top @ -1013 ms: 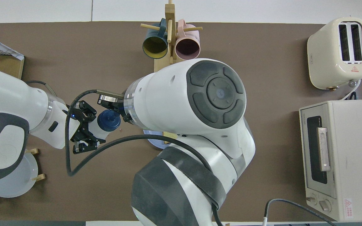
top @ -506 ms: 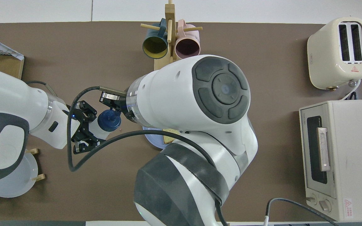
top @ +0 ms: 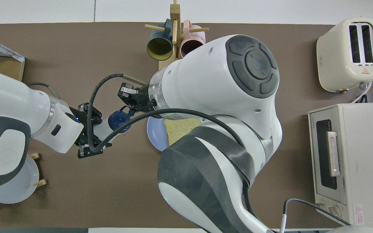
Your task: Put bread on plate and add seasoning
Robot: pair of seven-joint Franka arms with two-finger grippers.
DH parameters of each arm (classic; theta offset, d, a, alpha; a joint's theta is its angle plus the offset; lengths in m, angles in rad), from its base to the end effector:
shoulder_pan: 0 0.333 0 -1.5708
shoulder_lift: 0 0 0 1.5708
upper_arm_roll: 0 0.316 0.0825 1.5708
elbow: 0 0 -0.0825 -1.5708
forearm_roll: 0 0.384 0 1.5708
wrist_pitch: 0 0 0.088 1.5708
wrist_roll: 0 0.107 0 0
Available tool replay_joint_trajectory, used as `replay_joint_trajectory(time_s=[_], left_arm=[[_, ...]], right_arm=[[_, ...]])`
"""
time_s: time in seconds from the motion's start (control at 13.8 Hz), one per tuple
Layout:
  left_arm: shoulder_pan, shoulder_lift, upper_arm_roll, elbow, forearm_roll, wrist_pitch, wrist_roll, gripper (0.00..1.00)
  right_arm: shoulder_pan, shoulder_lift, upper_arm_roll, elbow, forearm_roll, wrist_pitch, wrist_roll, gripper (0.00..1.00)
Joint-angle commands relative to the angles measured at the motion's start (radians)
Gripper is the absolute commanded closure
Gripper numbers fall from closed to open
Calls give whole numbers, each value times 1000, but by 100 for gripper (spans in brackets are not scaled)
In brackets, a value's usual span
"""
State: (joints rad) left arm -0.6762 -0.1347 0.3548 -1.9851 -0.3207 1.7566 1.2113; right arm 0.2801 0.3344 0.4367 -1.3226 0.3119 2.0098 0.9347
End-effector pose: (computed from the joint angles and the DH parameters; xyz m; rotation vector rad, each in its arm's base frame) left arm 0.4787 -0.1815 0.5170 2.0643 -1.8507 0.0851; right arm 0.5375 0.4225 0.6065 -2.5268 0.4415 0.0853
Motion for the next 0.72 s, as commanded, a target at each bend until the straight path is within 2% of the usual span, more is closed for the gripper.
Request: replay_joint_trajectory(time_s=[0.0,0.29,0.65], left_arm=[[-8,-31,10,-34,5,-3,1,100],[-8,-31,10,-34,5,-3,-9,100],[-8,-25,10,-21,6,3,-25,100]], right_arm=[[-30,-5,1,14,51,-10,7,100],[-96,-8,0,14,139,-29,10,100],[-128,-26,-3,-18,125,-49,-73,100]])
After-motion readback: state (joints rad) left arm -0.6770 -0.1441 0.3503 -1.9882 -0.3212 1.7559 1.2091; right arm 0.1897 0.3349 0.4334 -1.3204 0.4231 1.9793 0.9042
